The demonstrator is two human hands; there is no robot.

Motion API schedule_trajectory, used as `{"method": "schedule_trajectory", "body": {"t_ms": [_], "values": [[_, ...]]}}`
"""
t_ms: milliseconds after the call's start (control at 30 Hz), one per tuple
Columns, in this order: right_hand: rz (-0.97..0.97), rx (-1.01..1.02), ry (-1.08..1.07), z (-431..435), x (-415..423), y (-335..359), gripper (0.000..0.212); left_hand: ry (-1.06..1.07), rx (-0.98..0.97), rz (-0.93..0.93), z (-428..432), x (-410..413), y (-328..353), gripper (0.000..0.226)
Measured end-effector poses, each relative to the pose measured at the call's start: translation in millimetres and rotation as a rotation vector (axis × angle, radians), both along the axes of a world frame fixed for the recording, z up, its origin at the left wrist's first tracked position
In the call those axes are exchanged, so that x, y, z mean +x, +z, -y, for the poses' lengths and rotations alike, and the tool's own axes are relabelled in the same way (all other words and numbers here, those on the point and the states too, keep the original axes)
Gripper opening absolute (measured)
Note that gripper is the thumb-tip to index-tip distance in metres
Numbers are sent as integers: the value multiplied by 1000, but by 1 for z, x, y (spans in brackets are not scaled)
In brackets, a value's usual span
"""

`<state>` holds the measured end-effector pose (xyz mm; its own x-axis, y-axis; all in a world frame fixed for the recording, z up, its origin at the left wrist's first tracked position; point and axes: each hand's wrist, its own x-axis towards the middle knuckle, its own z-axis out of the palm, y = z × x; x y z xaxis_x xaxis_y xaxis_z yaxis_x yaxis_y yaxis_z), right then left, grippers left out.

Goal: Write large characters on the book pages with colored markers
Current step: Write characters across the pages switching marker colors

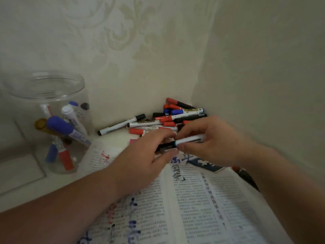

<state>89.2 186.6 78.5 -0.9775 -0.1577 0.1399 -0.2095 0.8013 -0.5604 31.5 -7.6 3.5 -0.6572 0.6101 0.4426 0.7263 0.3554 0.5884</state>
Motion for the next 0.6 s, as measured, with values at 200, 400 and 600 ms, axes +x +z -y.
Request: {"method": "schedule_trajectory", "body": {"t_ms": [200,400,600], "values": [[-89,-713,45,-1,19,-28,14,-104,-7,74,-6,19,8,28],[-126,-888,156,0,19,-50,11,-132,-11,20,-8,20,5,25],[-89,-984,224,-2,13,-58,11,-146,-3,-4,-11,19,9,17]]}}
